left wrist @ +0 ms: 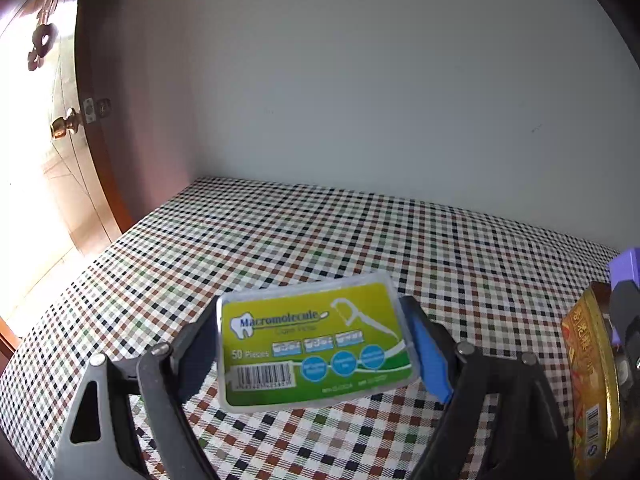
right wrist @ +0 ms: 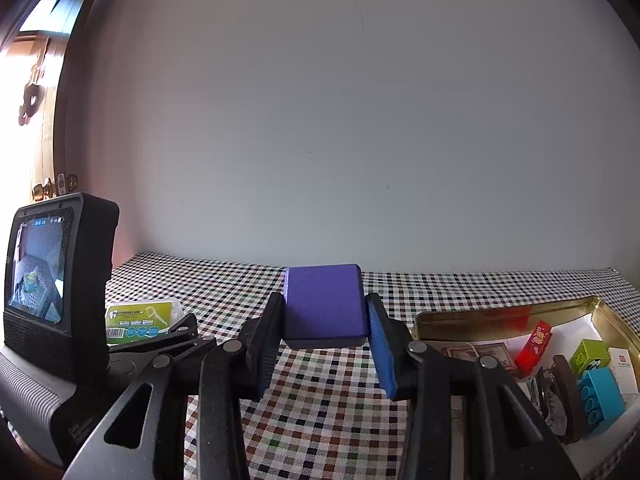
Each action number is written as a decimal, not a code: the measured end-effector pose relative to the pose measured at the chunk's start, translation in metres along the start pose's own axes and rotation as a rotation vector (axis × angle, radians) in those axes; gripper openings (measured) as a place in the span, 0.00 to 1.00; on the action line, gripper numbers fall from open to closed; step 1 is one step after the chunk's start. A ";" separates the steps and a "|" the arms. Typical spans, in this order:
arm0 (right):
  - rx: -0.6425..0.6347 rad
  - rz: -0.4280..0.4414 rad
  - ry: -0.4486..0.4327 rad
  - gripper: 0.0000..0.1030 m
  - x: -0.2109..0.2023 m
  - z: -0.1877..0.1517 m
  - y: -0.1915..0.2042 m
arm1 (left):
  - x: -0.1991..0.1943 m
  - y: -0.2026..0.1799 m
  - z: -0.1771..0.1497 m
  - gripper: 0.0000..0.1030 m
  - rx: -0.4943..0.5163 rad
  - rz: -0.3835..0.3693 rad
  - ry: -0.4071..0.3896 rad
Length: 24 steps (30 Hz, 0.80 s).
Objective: Organize rigid objects
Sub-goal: 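Carry the floss box in the left tool and purple cube in the right over the tray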
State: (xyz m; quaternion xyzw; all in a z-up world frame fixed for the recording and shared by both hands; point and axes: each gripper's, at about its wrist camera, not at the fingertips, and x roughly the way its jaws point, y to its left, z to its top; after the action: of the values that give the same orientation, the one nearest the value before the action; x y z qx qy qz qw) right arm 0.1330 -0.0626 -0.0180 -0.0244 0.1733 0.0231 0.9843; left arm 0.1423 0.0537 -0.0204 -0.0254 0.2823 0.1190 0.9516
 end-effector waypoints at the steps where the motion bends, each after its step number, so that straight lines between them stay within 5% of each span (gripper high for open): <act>1: -0.002 -0.001 -0.002 0.42 -0.002 0.000 0.000 | -0.001 0.002 -0.001 0.83 -0.001 0.000 0.001; 9: -0.003 -0.018 -0.007 0.42 -0.011 -0.006 -0.006 | -0.052 0.009 -0.017 0.83 -0.026 -0.012 -0.014; 24: -0.007 -0.035 -0.027 0.42 -0.036 -0.001 -0.009 | -0.084 0.025 -0.042 0.83 -0.051 -0.009 -0.062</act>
State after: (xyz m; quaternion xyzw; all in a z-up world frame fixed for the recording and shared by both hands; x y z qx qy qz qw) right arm 0.0992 -0.0733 -0.0062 -0.0305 0.1593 0.0069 0.9867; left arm 0.0458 0.0554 -0.0101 -0.0473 0.2496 0.1226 0.9594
